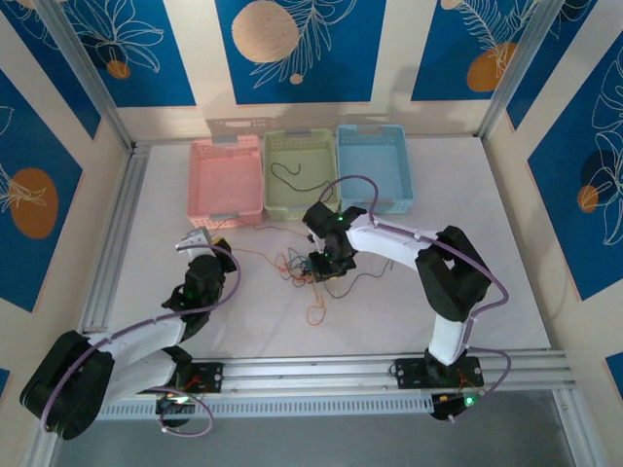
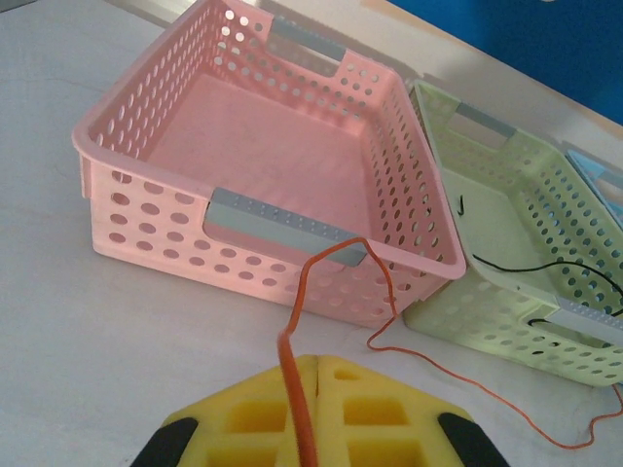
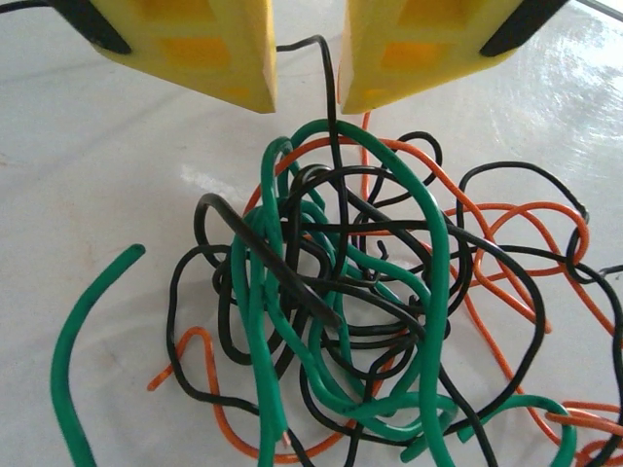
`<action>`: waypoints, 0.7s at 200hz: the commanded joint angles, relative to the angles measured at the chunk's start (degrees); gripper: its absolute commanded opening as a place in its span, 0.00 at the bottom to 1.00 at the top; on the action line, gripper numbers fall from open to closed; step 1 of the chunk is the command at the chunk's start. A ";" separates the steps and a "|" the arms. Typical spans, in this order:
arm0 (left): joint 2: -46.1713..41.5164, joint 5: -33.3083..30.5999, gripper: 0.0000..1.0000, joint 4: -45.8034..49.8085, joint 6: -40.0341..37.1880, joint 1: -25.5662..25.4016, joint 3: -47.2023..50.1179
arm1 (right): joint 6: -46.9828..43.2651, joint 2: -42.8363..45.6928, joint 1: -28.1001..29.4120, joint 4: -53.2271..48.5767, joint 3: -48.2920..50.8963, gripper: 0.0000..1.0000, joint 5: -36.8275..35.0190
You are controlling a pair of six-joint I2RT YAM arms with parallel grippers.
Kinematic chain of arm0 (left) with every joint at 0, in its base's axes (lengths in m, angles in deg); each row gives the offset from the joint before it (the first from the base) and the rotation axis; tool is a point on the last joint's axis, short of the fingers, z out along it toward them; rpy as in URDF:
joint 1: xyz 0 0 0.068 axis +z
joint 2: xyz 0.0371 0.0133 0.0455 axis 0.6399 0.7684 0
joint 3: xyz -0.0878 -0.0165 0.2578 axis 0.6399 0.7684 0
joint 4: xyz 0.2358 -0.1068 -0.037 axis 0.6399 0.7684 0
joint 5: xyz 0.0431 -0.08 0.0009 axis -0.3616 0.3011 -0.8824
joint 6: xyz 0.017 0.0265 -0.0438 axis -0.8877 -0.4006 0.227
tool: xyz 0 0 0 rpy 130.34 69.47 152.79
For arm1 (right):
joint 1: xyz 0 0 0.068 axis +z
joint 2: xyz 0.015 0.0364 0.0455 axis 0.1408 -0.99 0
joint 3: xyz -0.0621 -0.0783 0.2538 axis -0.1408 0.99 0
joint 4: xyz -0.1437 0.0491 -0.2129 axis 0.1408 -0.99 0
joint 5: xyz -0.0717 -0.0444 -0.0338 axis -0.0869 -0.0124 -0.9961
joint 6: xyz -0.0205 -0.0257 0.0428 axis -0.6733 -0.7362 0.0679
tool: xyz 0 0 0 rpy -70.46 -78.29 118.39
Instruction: Untangle the cables
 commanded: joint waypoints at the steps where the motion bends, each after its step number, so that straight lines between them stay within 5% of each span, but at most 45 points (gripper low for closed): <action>1: 0.35 0.26 0.00 -0.15 -0.72 0.70 -1.37 | -0.44 -0.62 0.51 -1.75 -1.35 0.17 0.14; 33: 0.30 0.21 0.00 -0.20 -0.72 0.73 -1.37 | -0.08 0.88 0.23 -2.04 -0.65 0.03 -1.52; 68: 0.61 -0.18 0.00 0.10 -0.70 0.68 -1.55 | 1.81 5.85 -2.67 -1.46 0.89 0.00 -5.75; 140: -0.26 -1.12 0.00 0.31 -0.22 0.67 -1.08 | 10.20 25.23 -21.43 3.71 13.22 0.00 -9.41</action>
